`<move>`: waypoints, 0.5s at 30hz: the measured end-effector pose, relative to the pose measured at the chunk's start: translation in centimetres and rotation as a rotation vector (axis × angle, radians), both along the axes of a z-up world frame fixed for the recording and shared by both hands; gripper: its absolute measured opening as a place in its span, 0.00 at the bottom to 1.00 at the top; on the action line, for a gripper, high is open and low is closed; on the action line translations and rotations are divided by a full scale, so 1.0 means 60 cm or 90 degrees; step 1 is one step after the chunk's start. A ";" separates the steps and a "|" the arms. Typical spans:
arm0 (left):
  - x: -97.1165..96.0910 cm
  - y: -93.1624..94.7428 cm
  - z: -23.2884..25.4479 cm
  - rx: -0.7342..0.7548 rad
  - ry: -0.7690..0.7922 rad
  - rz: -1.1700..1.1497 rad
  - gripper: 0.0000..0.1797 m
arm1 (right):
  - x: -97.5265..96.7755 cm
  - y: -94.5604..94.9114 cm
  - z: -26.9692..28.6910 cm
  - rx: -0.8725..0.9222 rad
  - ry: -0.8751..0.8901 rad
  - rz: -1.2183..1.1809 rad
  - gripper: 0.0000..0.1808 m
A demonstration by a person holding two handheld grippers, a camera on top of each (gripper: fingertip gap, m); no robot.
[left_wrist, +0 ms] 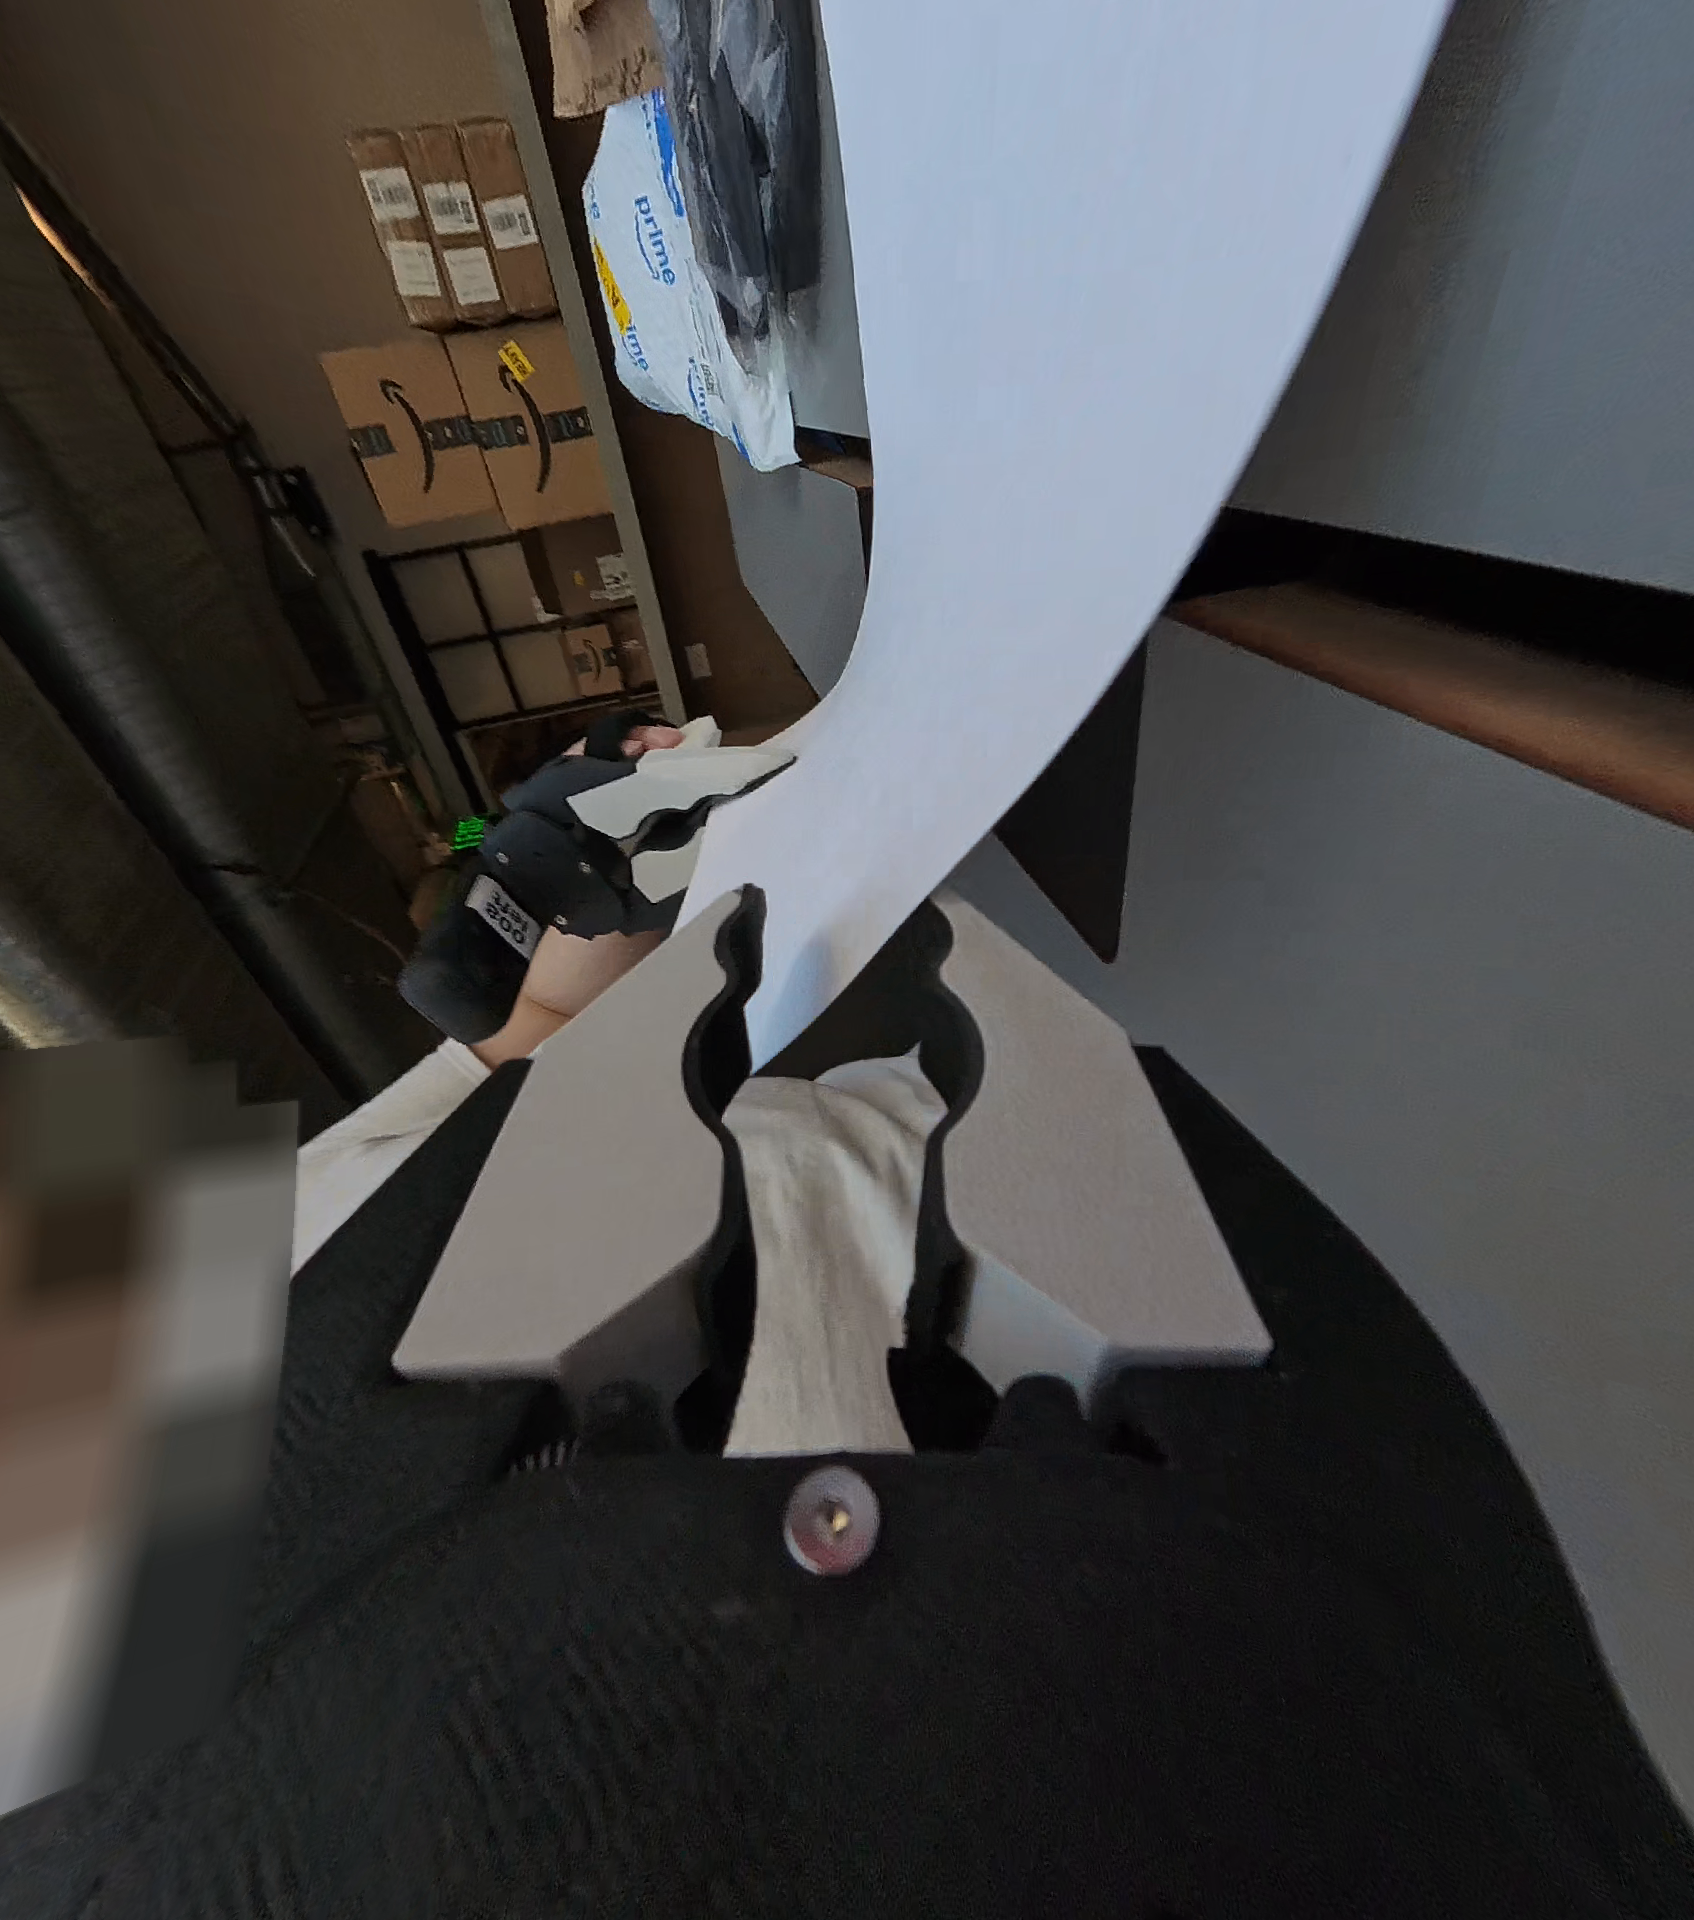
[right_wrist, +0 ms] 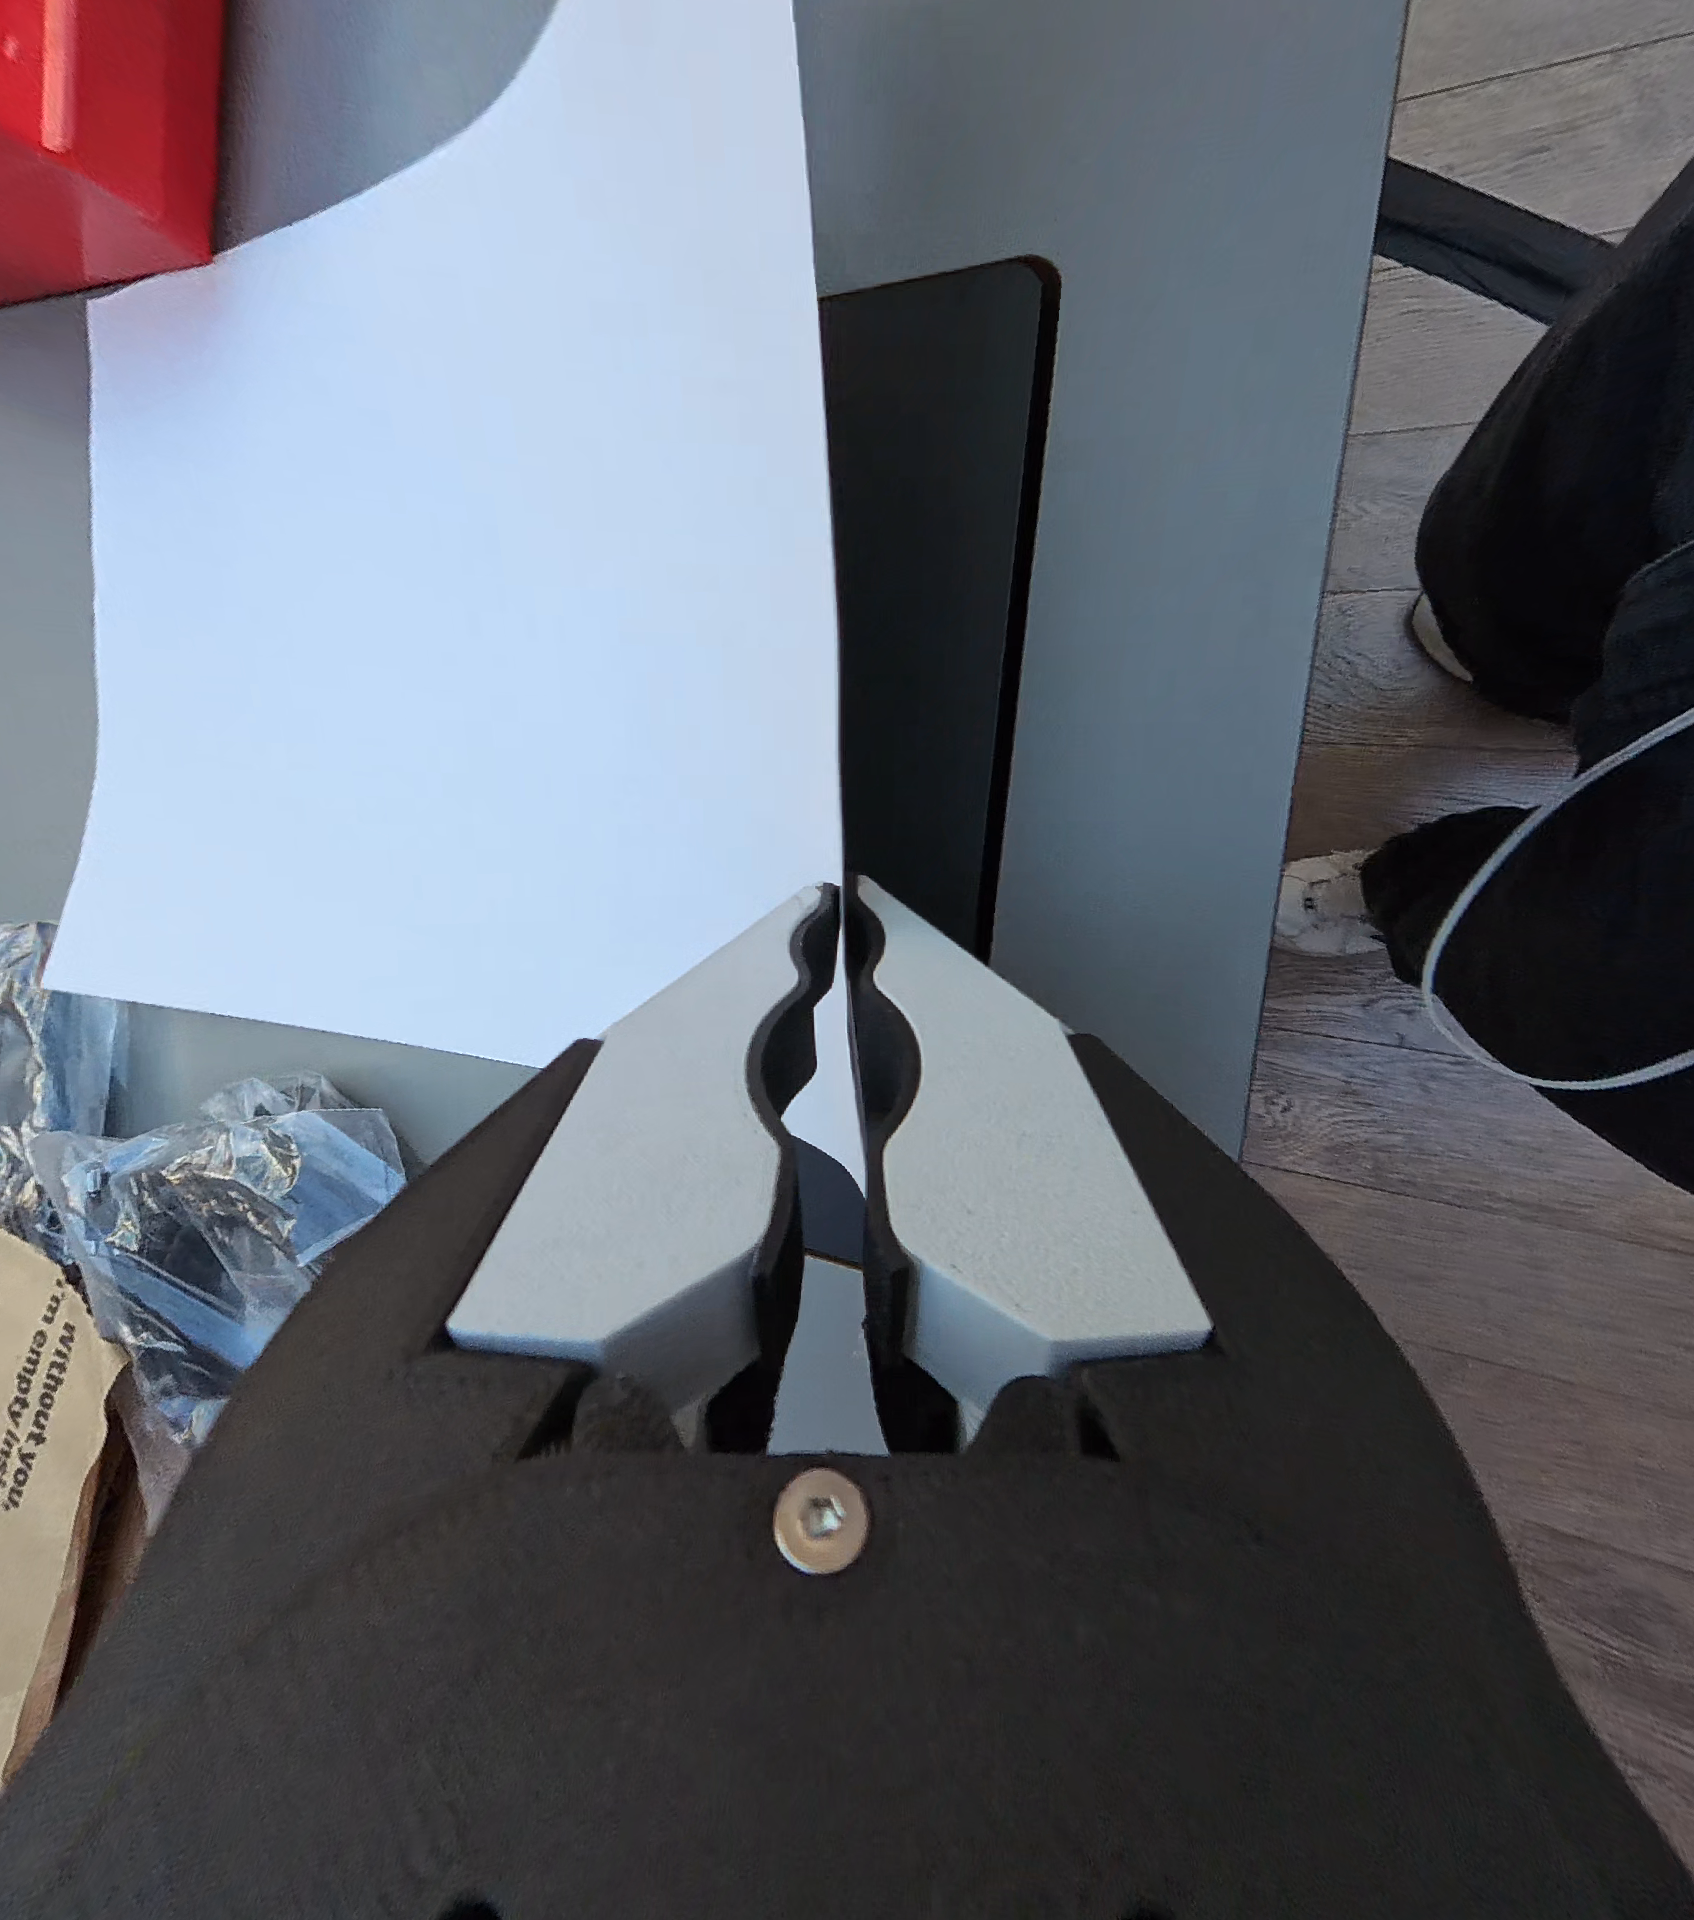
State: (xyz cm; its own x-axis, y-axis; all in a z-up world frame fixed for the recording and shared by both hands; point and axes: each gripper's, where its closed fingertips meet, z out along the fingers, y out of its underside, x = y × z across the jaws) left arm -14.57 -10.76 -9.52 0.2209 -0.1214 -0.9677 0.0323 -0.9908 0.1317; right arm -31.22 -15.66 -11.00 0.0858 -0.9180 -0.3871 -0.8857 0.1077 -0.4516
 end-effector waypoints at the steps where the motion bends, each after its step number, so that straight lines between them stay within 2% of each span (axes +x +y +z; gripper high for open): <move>1: 0.008 -0.006 0.001 0.030 0.001 0.006 0.17 | 0.004 -0.005 0.006 -0.011 0.003 0.001 0.00; 3: 0.031 -0.022 0.009 0.090 0.017 0.007 0.27 | 0.016 -0.018 0.019 -0.037 0.004 0.003 0.00; 6: 0.084 -0.045 0.022 0.230 0.026 -0.031 0.36 | 0.036 -0.047 0.034 -0.097 0.004 0.003 0.00; 8: 0.129 -0.068 0.028 0.344 0.009 -0.059 0.37 | 0.050 -0.067 0.043 -0.146 0.000 0.005 0.00; 11: 0.188 -0.106 0.020 0.529 -0.083 -0.066 0.35 | 0.074 -0.094 0.051 -0.225 -0.011 0.002 0.00; 15: 0.188 -0.149 0.038 0.684 -0.140 -0.011 0.38 | 0.095 -0.103 0.053 -0.282 -0.014 0.014 0.00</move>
State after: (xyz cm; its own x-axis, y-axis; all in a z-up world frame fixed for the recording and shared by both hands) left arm -3.28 -19.71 -7.22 0.4088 0.7570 -0.5097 0.0985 -0.5918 -0.8000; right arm -25.49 -21.86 -7.80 0.1105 -0.9929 0.0448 -0.8753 -0.1186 -0.4688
